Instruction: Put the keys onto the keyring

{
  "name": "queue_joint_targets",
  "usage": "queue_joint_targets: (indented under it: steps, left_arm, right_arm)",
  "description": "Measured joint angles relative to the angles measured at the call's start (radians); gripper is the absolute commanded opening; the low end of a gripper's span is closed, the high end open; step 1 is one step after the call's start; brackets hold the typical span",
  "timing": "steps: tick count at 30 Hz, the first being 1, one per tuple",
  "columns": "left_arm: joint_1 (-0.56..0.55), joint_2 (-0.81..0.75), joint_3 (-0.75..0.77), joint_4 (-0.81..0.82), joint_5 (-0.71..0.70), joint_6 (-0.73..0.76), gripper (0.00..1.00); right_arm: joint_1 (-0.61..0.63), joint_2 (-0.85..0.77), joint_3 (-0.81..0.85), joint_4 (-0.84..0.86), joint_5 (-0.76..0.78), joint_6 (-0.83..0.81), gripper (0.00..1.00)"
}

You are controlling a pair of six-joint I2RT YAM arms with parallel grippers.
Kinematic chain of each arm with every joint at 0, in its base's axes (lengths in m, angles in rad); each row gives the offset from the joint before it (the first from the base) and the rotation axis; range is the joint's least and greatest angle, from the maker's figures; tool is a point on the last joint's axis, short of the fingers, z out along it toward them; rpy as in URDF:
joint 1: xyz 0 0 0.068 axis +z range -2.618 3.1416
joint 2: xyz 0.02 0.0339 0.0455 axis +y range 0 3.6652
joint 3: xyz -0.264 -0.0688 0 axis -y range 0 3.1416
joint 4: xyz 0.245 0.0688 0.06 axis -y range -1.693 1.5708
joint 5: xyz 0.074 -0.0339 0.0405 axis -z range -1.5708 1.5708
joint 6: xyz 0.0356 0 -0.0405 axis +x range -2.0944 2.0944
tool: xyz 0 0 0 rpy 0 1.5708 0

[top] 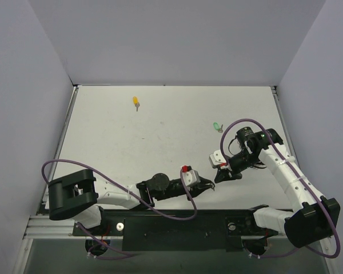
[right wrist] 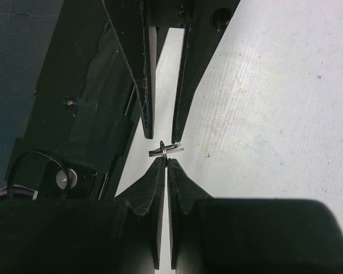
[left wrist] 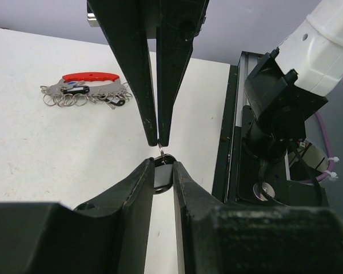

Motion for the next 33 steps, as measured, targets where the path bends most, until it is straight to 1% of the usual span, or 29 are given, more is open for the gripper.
queue_joint_targets:
  steps: [5,14,15,20,22,23,24,29,30,31,32,33]
  left_arm:
    - [-0.007,0.021,0.011,-0.001,-0.006,-0.001,0.29]
    - [-0.013,0.026,0.034,-0.006,-0.025,-0.001,0.21]
    - [-0.013,0.026,0.035,-0.008,-0.029,-0.001,0.17]
    - [-0.013,0.027,0.042,-0.024,-0.047,-0.002,0.12]
    - [-0.014,0.027,0.045,-0.029,-0.051,-0.002,0.09]
    - [-0.014,0.027,0.046,-0.033,-0.053,-0.002,0.03]
    - [-0.014,0.027,0.048,-0.037,-0.054,-0.002,0.0]
    - [-0.014,0.027,0.05,-0.04,-0.06,-0.006,0.0]
    - [-0.014,0.027,0.051,-0.046,-0.061,-0.006,0.0]
    - [-0.014,0.027,0.055,-0.052,-0.06,-0.006,0.0]
    - [-0.013,0.026,0.061,-0.067,-0.059,-0.006,0.0]
    - [-0.011,0.024,0.068,-0.094,-0.057,-0.007,0.0]
  right_arm:
    - [0.0,0.002,0.0,0.0,-0.001,0.002,0.0]
    - [0.0,0.002,0.0,0.0,-0.005,0.003,0.0]
    - [0.0,0.002,0.0,0.0,-0.005,0.003,0.0]
    - [0.0,0.002,0.0,0.0,-0.006,0.003,0.0]
    - [-0.001,0.002,0.0,0.0,-0.006,0.003,0.0]
    - [-0.001,0.002,0.0,0.001,-0.006,0.003,0.0]
    - [-0.001,0.002,0.0,0.001,-0.005,0.003,0.0]
    - [-0.003,0.002,0.0,0.001,-0.005,0.003,0.0]
    - [-0.005,0.002,0.0,0.001,-0.004,0.005,0.07]
    - [-0.005,0.002,0.0,0.001,-0.003,0.008,0.11]
    - [-0.006,0.002,0.0,0.001,0.0,0.015,0.19]
    - [-0.006,0.003,0.0,0.001,-0.001,0.024,0.23]
